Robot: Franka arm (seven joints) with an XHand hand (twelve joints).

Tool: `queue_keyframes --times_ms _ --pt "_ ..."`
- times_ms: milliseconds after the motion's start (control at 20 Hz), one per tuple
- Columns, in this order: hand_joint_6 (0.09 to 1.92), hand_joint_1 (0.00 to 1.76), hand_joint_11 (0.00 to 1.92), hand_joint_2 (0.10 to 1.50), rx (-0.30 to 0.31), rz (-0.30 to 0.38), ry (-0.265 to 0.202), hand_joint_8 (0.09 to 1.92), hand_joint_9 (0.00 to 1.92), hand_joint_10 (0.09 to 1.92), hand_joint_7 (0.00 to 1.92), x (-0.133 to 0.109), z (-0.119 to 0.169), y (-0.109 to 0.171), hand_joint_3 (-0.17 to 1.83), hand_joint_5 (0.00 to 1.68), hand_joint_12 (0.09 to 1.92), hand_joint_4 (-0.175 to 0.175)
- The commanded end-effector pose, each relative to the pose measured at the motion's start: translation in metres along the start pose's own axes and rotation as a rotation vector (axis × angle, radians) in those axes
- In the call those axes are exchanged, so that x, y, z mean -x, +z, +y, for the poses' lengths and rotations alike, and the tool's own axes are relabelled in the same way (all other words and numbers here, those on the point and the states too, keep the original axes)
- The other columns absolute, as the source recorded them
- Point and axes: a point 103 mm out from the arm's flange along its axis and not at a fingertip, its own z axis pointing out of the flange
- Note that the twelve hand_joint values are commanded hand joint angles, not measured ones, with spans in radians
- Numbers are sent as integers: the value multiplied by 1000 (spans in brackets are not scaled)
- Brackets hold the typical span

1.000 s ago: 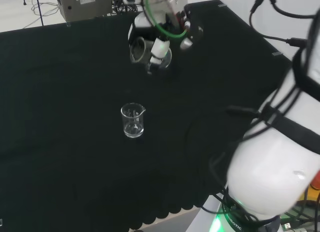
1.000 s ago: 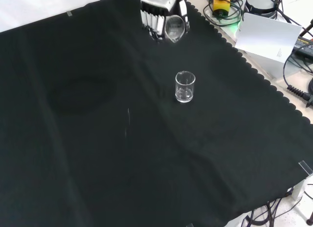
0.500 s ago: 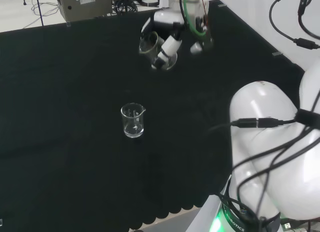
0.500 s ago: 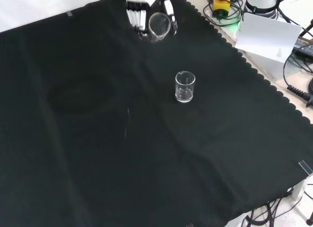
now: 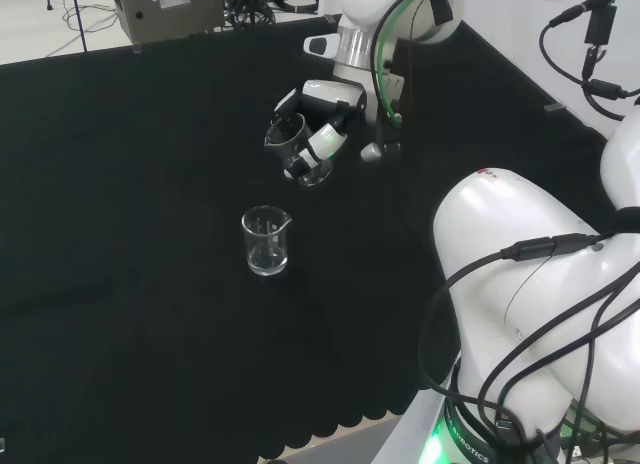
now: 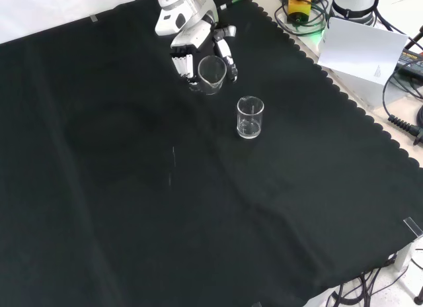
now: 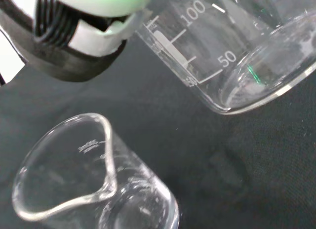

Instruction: Place the beaker back on the table.

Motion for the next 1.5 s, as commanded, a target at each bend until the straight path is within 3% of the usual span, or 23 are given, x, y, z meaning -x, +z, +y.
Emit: queue_keyframes --times_ms 50,950,1500 --pt "852 1128 1424 798 120 -7 6 342 1763 87 1626 17 22 7 507 1139 595 28" --pt "866 1126 1390 827 233 -53 68 339 1715 87 1584 42 37 15 463 1122 624 16" --pt "872 1129 1369 838 225 18 89 335 1680 87 1566 57 42 24 449 1115 631 -1"
